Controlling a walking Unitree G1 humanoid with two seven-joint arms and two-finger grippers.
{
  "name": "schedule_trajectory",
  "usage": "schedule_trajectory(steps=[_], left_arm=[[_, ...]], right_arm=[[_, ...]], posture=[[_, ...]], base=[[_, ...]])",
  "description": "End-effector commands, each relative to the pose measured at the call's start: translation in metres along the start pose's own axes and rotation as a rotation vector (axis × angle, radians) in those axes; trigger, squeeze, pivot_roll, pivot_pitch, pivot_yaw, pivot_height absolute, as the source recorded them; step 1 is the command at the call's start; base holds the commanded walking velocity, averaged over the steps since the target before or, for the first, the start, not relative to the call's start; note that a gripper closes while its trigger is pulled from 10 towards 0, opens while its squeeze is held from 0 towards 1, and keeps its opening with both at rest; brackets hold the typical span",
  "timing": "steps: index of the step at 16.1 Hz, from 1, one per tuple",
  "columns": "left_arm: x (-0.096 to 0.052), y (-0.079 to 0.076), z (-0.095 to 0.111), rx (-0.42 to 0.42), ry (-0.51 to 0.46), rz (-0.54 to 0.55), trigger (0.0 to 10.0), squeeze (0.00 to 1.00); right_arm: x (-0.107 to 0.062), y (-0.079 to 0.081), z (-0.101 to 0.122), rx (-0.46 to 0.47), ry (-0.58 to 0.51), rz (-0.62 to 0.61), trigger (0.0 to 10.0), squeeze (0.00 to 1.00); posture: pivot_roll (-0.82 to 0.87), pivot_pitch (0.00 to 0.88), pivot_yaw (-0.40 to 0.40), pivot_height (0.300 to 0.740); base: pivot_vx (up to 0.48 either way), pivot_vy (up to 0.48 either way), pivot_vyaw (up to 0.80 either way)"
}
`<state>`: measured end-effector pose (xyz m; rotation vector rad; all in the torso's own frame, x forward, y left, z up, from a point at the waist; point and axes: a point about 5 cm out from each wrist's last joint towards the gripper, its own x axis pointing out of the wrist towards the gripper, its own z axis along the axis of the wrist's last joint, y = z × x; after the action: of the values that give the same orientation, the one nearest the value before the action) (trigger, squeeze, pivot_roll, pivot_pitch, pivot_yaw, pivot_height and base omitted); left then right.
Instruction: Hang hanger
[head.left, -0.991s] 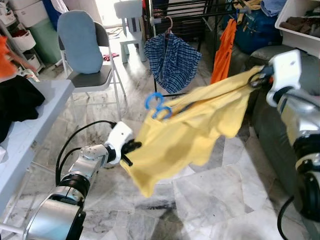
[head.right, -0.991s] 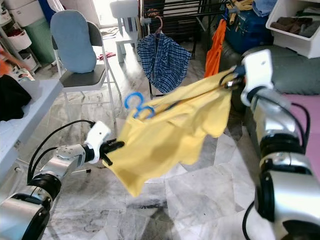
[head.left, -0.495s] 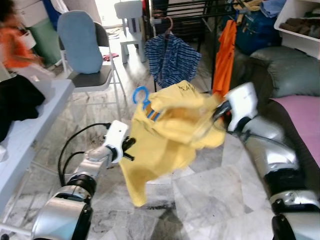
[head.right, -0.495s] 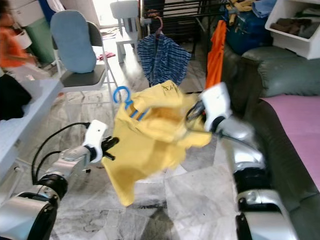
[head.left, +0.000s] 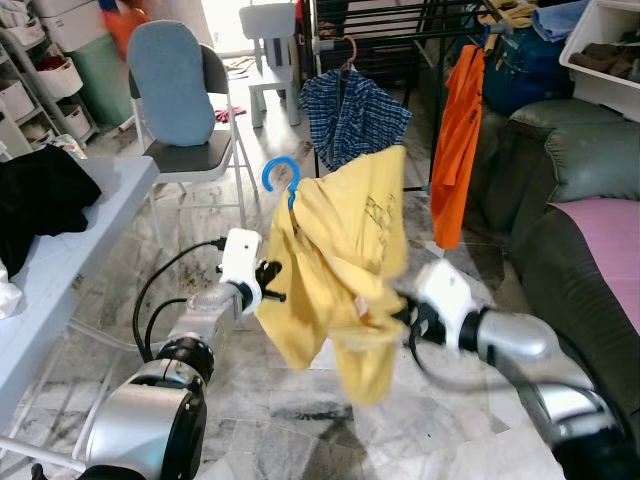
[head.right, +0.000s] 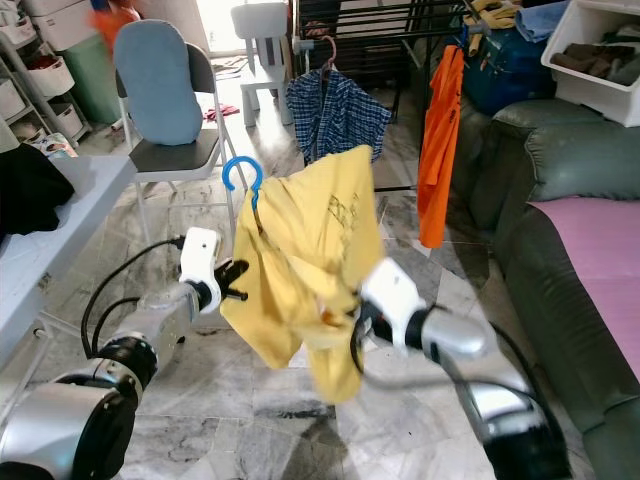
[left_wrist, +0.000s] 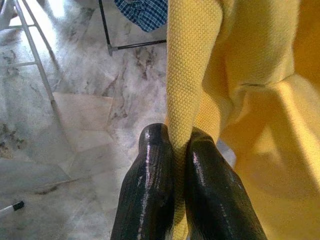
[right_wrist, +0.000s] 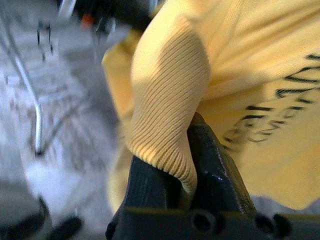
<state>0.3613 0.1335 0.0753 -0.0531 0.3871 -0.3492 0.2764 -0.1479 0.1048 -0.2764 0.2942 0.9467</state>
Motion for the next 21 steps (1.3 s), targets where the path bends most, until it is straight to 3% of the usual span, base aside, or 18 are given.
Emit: schedule_trajectory(steps=[1, 2, 3, 5, 7, 13, 14, 15, 18, 21], left_arm=[[0.003, 0.005, 0.035, -0.069, -0.125, 0.045, 0.0, 0.00], [0.003, 0.004, 0.036, -0.068, -0.128, 0.034, 0.0, 0.00], [0.004, 0.001, 0.039, -0.056, -0.132, 0.012, 0.0, 0.00], [0.004, 0.000, 0.039, -0.040, -0.133, 0.003, 0.0, 0.00], [0.002, 0.005, 0.037, -0.007, -0.123, 0.007, 0.0, 0.00], [-0.004, 0.018, 0.039, 0.115, -0.138, 0.031, 0.0, 0.00], [-0.006, 0.010, 0.042, 0.229, -0.167, -0.105, 0.0, 0.00], [-0.007, 0.008, 0.041, 0.261, -0.166, -0.140, 0.0, 0.00], [-0.016, 0.004, 0.030, 0.439, -0.116, -0.361, 0.0, 0.00], [-0.023, 0.008, 0.023, 0.543, -0.072, -0.458, 0.0, 0.00]], right_arm=[[0.010, 0.015, -0.011, -0.043, 0.076, 0.056, 10.0, 0.00], [0.010, 0.006, -0.016, -0.060, 0.102, -0.018, 10.0, 0.00], [0.007, -0.005, -0.019, -0.084, 0.111, -0.106, 10.0, 1.00], [0.002, -0.009, -0.019, -0.152, 0.139, -0.118, 10.0, 1.00], [-0.005, -0.002, -0.013, -0.223, 0.130, -0.003, 10.0, 1.00], [-0.016, 0.008, 0.010, -0.217, 0.087, 0.204, 10.0, 1.00], [-0.019, -0.005, 0.018, -0.250, 0.069, 0.149, 10.0, 1.00], [-0.021, -0.008, 0.020, -0.260, 0.068, 0.136, 10.0, 1.00], [-0.037, -0.039, 0.029, -0.313, 0.072, -0.002, 10.0, 1.00], [-0.049, -0.053, 0.029, -0.346, 0.103, -0.042, 10.0, 1.00]], posture=[[-0.20, 0.000, 0.085, 0.740], [-0.20, 0.000, 0.084, 0.740], [-0.20, 0.000, 0.084, 0.740], [-0.20, 0.000, 0.083, 0.740], [-0.19, 0.000, 0.084, 0.740], [-0.19, 0.000, 0.079, 0.740], [-0.19, 0.000, 0.078, 0.740], [-0.20, 0.000, 0.078, 0.740], [-0.19, 0.000, 0.079, 0.740], [-0.19, 0.000, 0.080, 0.740]], base=[[0.000, 0.000, 0.00], [0.000, 0.000, 0.00], [0.000, 0.000, 0.00], [0.000, 0.000, 0.00], [0.000, 0.000, 0.00], [0.000, 0.000, 0.00], [0.000, 0.000, 0.00], [0.000, 0.000, 0.00], [0.000, 0.000, 0.00], [0.000, 0.000, 0.00]])
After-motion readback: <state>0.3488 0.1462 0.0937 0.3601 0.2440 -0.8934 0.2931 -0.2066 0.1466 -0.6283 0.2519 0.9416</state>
